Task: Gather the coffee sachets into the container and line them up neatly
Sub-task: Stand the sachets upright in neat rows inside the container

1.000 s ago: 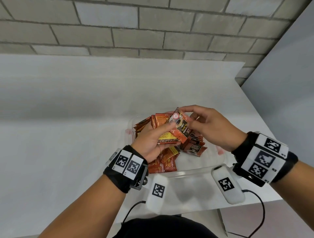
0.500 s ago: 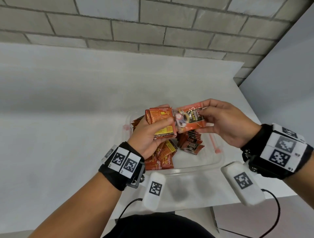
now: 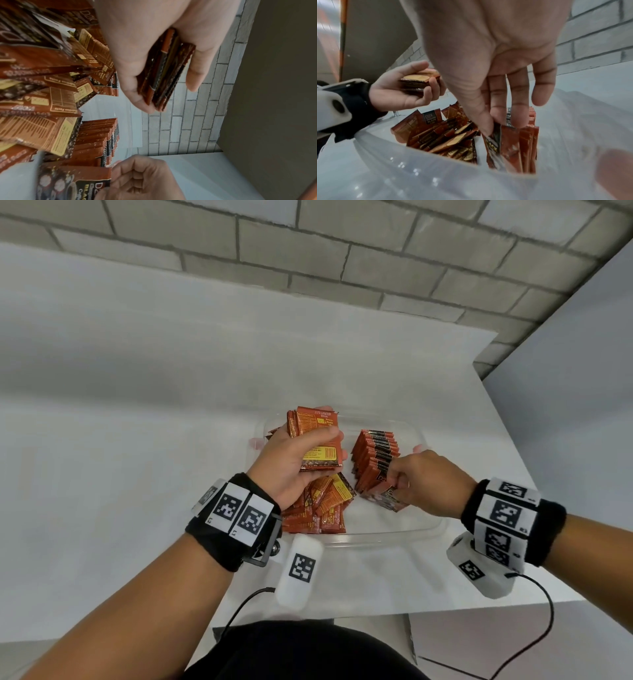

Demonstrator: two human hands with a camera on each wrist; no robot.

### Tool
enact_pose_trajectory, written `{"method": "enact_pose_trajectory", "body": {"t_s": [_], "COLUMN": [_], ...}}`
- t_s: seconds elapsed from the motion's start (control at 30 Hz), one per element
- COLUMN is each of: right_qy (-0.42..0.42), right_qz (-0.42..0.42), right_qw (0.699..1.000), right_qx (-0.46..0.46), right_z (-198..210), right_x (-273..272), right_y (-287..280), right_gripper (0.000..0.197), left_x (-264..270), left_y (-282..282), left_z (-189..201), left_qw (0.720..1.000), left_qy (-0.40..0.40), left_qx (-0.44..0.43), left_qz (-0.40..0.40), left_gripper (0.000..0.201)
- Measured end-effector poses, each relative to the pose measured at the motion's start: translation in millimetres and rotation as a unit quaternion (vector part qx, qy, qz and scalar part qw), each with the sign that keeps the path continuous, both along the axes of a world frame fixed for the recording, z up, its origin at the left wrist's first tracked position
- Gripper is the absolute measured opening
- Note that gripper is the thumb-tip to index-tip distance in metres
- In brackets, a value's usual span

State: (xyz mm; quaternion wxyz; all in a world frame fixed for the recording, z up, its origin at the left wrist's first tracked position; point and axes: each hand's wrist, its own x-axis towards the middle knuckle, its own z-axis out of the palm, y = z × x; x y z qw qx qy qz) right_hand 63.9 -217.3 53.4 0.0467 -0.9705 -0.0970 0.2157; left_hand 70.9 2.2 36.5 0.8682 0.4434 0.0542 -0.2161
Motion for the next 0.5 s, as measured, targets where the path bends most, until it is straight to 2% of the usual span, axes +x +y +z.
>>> {"method": "enact_pose_trajectory", "body": {"t_s": [0.3, 0.5], "right_qy": [-0.013, -0.028], "right_qz": [0.043, 0.075], "right_qw": [0.996, 0.990], "right_qx": [-0.076, -0.119], "right_z": [-5, -11], "right_x": [11, 11], "right_y": [7, 11], "right_gripper": [0.005, 0.009], "left_x": [0, 0], "left_y": [2, 3], "left_z": [3, 2], "left_qw": [1.000, 1.000], "left_qy": [0.002, 0.003], "left_qx": [0.020, 0.022], "left_qz": [-0.010, -0.012], "left_gripper": [0.053, 0.048]}}
